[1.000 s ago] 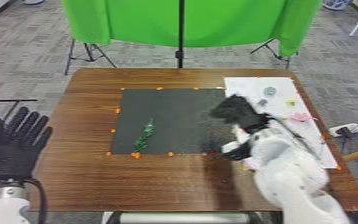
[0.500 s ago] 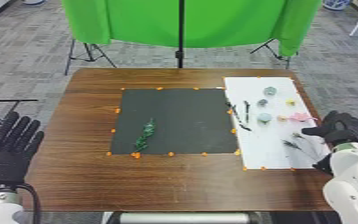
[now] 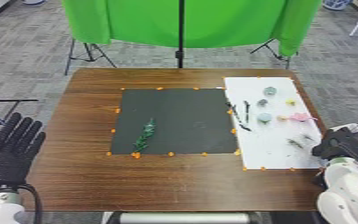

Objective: Arrange flowers

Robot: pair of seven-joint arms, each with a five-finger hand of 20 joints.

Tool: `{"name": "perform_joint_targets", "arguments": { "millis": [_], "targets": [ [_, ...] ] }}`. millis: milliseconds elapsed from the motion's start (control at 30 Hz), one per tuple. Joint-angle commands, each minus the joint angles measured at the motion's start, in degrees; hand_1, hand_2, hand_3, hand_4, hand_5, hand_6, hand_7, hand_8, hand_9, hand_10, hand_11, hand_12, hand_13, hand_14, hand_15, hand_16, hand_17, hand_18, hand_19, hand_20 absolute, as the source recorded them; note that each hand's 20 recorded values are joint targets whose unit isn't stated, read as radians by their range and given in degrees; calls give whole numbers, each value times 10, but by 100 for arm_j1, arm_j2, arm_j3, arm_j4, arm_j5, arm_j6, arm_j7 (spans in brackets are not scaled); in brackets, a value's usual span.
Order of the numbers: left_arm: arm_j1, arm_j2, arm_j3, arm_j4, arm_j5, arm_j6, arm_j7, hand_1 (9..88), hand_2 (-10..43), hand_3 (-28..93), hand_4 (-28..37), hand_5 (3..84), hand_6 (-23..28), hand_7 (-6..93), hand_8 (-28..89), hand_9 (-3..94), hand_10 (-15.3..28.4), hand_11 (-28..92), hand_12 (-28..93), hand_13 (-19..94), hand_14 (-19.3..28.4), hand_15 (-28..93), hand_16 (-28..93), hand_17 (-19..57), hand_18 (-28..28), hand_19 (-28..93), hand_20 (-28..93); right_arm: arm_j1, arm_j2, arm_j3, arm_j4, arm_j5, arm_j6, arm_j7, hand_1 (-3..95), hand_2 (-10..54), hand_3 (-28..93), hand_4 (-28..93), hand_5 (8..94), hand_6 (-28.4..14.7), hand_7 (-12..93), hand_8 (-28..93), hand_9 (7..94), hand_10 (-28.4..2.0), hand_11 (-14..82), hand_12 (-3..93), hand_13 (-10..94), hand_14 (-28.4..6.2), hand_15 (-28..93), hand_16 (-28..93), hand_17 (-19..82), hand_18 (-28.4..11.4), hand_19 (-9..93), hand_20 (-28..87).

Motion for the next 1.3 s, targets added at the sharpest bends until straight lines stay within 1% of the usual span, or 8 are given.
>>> {"name": "perform_joint_targets", "arguments": {
  "millis": [33, 433, 667, 867, 967, 1033, 1133, 1300],
  "targets": [
    [103, -83, 21, 2, 40, 0, -114, 256, 143, 740, -283, 435, 90, 113, -102, 373, 142, 175, 93, 297, 135, 203, -27, -62, 133, 301, 110, 60, 7, 16, -177, 537, 113, 136, 556, -95, 718, -282, 775, -33, 348, 97, 792, -148, 205, 456, 579, -159, 683, 305, 278, -232, 815, 419],
    [213, -84, 22, -41, 13, 3, -79, 256, 143, 737, -283, 433, 89, 112, -101, 371, 142, 174, 94, 297, 134, 203, -27, -63, 133, 303, 110, 448, 6, -585, -1208, 385, 1145, -44, 520, -95, 766, -235, 770, -31, 368, 148, 796, -143, 220, 494, 583, -171, 706, 323, 286, -243, 832, 432],
    [188, -71, 25, -44, 44, -20, -116, 256, 143, 737, -283, 433, 90, 111, -101, 371, 142, 174, 94, 297, 134, 202, -26, -64, 133, 304, 109, 1066, -406, -1749, -1241, 10, 923, -547, 520, -95, 761, -228, 765, -32, 379, 147, 790, -144, 233, 495, 583, -171, 712, 319, 287, -245, 837, 432],
    [-20, -17, 177, 51, 29, 18, -191, 256, 142, 736, -283, 432, 90, 111, -101, 372, 143, 174, 94, 297, 134, 202, -26, -64, 133, 304, 109, 1665, -1141, -2916, -745, -389, 818, -824, 522, -95, 759, -225, 764, -34, 380, 145, 787, -146, 238, 493, 584, -171, 715, 321, 290, -249, 843, 432],
    [-93, 18, 290, 76, -118, 22, -208, 256, 141, 738, -283, 432, 90, 112, -101, 372, 143, 174, 94, 297, 134, 204, -26, -64, 133, 304, 109, 1895, -1529, -3325, -313, -460, 647, -914, 524, -95, 756, -225, 763, -36, 381, 145, 784, -148, 239, 493, 584, -170, 716, 323, 289, -249, 844, 431],
    [-171, 15, 359, 92, -77, 71, -259, 255, 140, 739, -283, 433, 90, 111, -101, 372, 143, 176, 95, 297, 134, 204, -26, -64, 133, 305, 109, 2053, -1727, -3611, 33, -746, 707, -945, 525, -95, 755, -229, 760, -36, 383, 147, 782, -147, 240, 492, 583, -170, 716, 323, 289, -249, 845, 430],
    [-287, 112, 440, 80, -186, 261, -207, 255, 140, 737, -283, 436, 90, 114, -100, 375, 143, 179, 96, 299, 134, 206, -26, -64, 133, 305, 109, 2185, -1978, -3960, 429, -1053, 951, -895, 526, -95, 756, -230, 759, -36, 384, 144, 782, -147, 243, 487, 584, -170, 716, 325, 291, -251, 847, 428],
    [-358, 168, 469, 105, -168, 262, -239, 255, 141, 736, -283, 441, 92, 122, -103, 381, 143, 190, 97, 303, 136, 218, -26, -64, 133, 313, 112, 2339, -2319, -4194, 865, -1169, 931, -706, 523, -95, 750, -231, 763, -43, 373, 140, 779, -155, 269, 460, 590, -177, 730, 305, 300, -263, 862, 420]
  ]
}}
